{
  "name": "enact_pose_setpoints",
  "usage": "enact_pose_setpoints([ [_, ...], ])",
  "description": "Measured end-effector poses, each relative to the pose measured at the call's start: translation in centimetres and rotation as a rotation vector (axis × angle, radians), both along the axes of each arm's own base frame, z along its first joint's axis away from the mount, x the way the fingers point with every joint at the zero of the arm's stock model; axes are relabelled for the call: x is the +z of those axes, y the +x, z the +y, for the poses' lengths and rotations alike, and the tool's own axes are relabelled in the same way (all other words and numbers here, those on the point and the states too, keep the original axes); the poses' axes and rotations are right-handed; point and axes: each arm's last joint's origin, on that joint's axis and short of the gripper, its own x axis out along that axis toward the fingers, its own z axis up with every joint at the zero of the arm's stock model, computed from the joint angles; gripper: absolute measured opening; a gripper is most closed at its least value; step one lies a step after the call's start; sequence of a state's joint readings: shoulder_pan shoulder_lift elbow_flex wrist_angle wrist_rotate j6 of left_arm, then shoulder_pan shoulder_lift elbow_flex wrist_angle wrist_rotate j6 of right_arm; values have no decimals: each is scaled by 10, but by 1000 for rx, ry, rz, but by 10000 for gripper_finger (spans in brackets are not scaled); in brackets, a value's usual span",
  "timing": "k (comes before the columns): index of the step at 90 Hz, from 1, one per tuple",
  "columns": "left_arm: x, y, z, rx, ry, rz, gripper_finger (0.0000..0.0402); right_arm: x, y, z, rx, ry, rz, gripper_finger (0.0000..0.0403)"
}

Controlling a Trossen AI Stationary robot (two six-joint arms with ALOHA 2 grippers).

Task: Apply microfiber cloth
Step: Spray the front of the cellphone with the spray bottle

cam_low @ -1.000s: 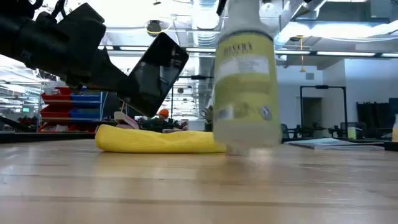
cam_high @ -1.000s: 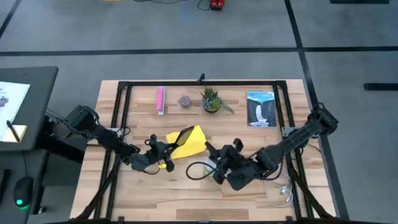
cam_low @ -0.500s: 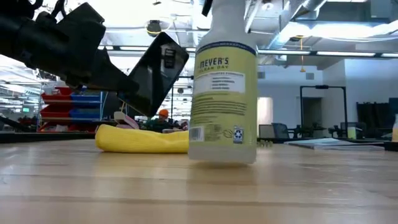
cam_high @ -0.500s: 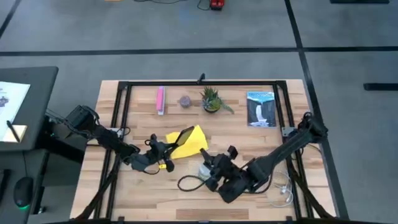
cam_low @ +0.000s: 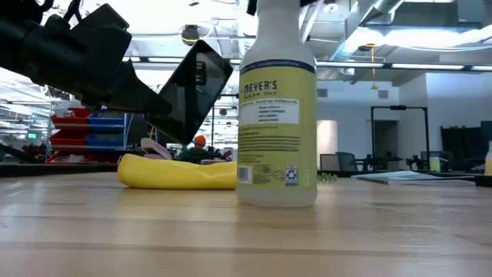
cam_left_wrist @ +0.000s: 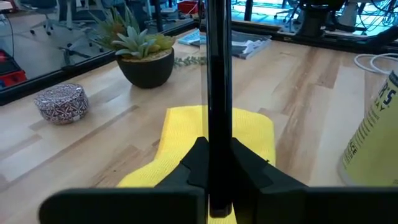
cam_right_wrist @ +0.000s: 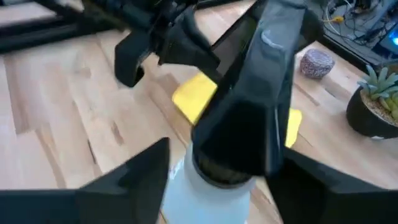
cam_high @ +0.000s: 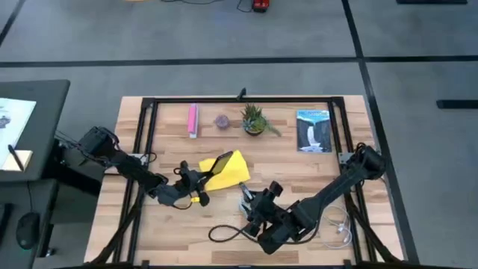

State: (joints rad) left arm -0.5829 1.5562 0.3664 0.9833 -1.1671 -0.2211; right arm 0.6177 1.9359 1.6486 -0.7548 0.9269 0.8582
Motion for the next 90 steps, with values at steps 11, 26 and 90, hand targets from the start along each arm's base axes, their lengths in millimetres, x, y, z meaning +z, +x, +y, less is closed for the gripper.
enact_pose_setpoints([
  [11, 0, 0, 0, 0, 0, 1, 11, 4, -2, 3, 53, -31, 22, 297],
  [26, 0, 0, 0, -1, 0, 0, 11, 19, -13, 3, 193, -80, 113, 317],
  [90, 9, 2, 0, -17, -87, -108, 11, -36, -84, -90, 713, -44, -77, 306],
])
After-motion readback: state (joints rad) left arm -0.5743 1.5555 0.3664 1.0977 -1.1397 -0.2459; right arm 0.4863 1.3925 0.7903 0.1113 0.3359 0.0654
